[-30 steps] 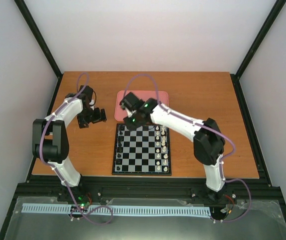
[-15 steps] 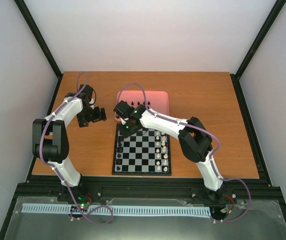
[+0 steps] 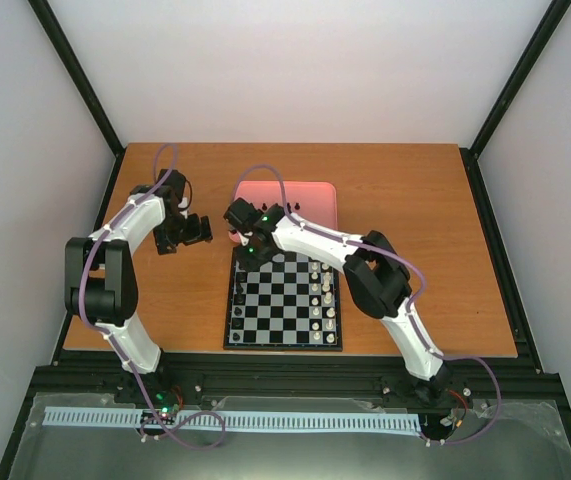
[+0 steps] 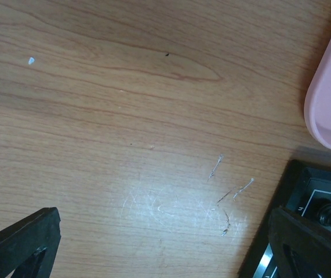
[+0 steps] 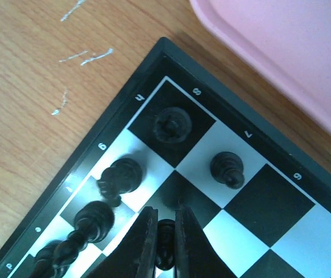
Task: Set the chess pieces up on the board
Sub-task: Place the chess piece on the chessboard.
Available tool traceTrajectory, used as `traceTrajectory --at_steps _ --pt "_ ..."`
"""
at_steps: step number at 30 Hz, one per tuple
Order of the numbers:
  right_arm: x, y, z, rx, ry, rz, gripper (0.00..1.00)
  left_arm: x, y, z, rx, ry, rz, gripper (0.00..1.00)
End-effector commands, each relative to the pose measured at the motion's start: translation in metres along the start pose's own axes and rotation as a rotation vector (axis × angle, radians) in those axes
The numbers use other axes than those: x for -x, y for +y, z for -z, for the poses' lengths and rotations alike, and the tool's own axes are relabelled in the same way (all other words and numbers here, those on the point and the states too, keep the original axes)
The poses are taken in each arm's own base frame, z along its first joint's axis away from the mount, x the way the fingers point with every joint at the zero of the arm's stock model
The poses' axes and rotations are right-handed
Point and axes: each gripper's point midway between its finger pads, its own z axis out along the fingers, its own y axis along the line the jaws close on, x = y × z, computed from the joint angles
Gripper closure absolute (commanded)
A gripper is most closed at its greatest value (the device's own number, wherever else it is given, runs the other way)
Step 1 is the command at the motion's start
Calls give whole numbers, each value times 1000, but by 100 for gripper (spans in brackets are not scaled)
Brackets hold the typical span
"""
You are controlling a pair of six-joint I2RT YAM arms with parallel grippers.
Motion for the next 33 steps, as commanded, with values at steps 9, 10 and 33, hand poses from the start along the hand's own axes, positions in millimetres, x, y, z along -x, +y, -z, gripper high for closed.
traceTrajectory --at_steps 9,10,33 --pt "9 -9 -9 -2 19 -11 97 13 -3 -3 -2 -6 -20 0" --pt "9 -10 -10 -2 20 -12 97 13 -3 -4 -1 -5 -20 0" --pt "3 -11 -14 -4 50 -2 81 12 0 -4 18 -6 -24 0"
